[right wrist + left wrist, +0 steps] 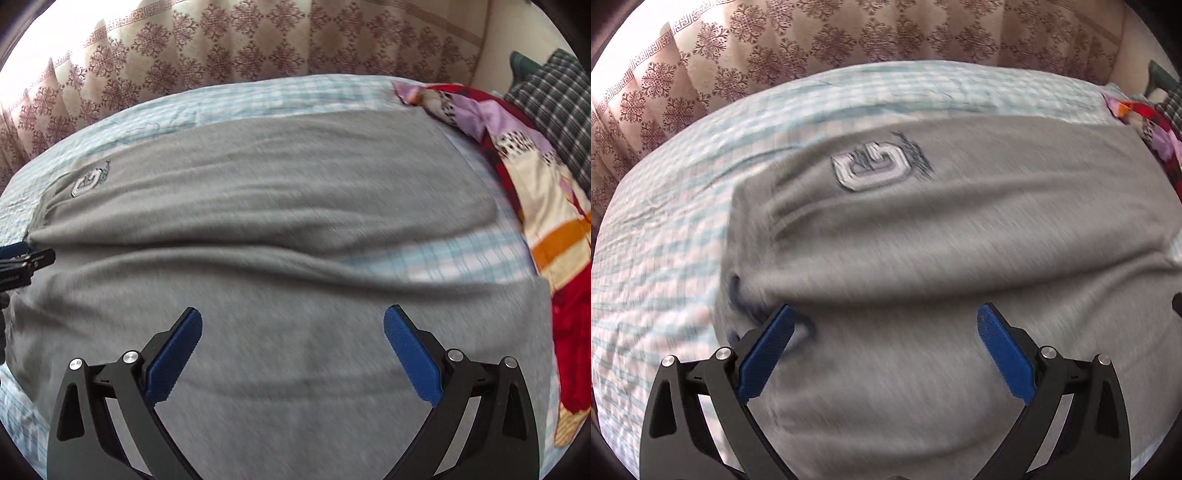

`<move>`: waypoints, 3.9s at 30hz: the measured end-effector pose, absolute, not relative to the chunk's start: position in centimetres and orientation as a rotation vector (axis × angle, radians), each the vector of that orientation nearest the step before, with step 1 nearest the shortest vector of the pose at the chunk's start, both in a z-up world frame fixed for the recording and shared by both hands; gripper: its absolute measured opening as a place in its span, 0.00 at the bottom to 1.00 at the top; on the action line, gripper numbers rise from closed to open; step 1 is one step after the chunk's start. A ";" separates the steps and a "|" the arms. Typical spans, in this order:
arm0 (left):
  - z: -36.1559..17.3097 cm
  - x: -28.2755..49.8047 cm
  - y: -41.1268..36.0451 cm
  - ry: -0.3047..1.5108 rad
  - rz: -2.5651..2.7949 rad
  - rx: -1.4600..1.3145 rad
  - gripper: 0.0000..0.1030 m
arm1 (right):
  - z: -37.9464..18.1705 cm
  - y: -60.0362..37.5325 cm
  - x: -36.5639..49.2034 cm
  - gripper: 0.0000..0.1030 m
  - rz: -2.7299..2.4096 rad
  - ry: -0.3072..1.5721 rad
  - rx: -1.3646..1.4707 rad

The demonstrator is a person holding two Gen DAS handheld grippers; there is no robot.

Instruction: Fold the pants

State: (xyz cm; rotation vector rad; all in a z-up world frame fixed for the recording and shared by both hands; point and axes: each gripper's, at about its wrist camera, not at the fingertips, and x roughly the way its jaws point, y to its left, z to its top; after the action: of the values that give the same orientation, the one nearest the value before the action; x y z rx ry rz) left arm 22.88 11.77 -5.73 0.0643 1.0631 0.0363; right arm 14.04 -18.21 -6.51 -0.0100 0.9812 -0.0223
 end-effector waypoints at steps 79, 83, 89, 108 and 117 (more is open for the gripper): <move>-3.2 20.7 13.4 0.989 -0.571 0.099 0.05 | -4.4 -32.5 38.3 0.95 -0.379 0.900 0.386; -2.8 20.2 13.7 0.985 -0.553 0.081 0.05 | -6.2 -34.6 40.3 0.67 -0.418 0.963 0.443; -2.0 19.7 14.0 0.973 -0.538 0.079 0.05 | -6.8 -36.9 38.7 0.17 -0.403 0.994 0.524; 0.3 13.7 16.6 0.925 -0.487 0.082 0.05 | 5.0 -36.2 16.9 0.04 -0.328 0.746 0.490; -2.0 8.6 17.1 0.994 -0.517 0.110 0.05 | 2.4 -34.7 4.5 0.04 -0.409 0.768 0.493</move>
State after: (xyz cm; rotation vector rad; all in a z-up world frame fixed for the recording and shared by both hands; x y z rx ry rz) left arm 8.55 17.12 -2.01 0.1103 0.9943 -0.5174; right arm 4.52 -34.73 2.40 0.4933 0.7677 -0.4087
